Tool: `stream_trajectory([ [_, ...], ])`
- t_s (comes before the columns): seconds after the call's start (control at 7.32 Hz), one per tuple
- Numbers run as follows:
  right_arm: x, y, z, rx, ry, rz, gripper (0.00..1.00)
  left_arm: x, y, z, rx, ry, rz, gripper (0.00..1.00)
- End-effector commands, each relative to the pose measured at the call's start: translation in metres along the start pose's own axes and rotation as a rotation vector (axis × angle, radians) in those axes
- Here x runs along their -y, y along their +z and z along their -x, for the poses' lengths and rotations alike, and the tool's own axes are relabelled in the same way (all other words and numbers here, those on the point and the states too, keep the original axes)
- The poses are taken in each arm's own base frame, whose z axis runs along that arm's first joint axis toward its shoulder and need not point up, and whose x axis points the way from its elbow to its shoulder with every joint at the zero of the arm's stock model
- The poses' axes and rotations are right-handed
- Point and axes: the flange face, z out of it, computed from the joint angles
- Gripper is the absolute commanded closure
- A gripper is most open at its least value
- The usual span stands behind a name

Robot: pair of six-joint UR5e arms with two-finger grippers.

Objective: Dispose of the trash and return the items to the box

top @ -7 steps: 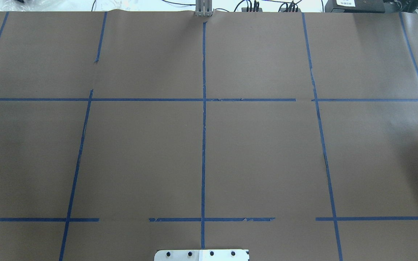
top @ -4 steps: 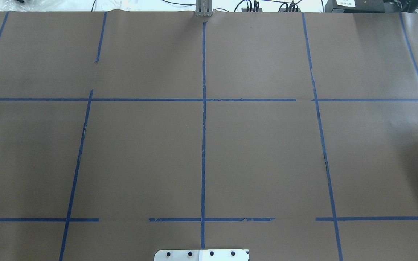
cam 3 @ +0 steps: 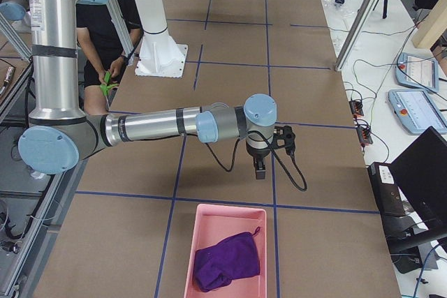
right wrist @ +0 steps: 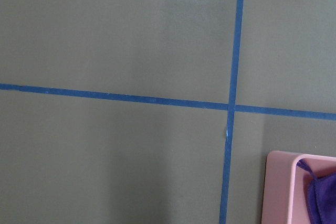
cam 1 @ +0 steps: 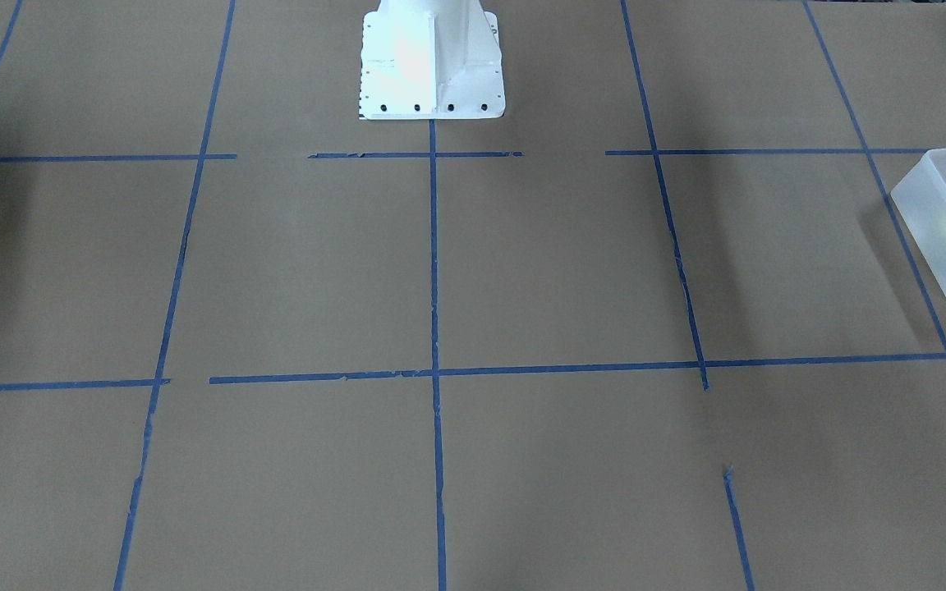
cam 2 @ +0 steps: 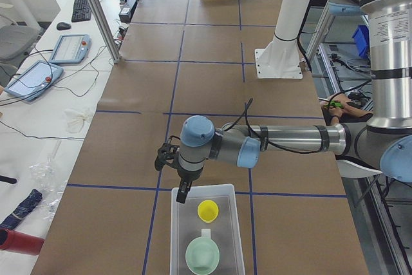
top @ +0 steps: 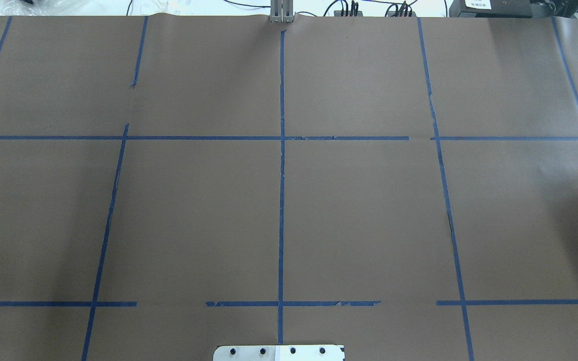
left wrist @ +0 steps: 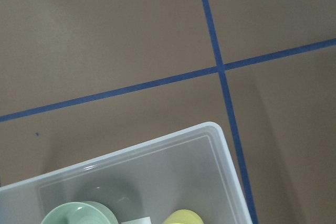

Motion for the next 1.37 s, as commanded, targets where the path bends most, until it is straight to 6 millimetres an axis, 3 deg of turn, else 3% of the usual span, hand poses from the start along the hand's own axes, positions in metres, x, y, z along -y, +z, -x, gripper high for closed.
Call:
stream_trajectory([
  [0.0,-0.003,0.002,-0.002,0.007,0.006,0.006,0.0,0.014,-0.007,-0.008,-0.031,-0.028,0.025,0.0],
  [0.68,-0.014,0.019,-0.02,0.027,0.046,0.045,0.0,0.014,-0.009,-0.008,-0.032,-0.026,0.021,0.0],
  [1.23,-0.023,0.011,-0.041,0.029,0.092,0.03,0.0,0.015,-0.009,-0.008,-0.03,-0.025,0.02,0.0],
])
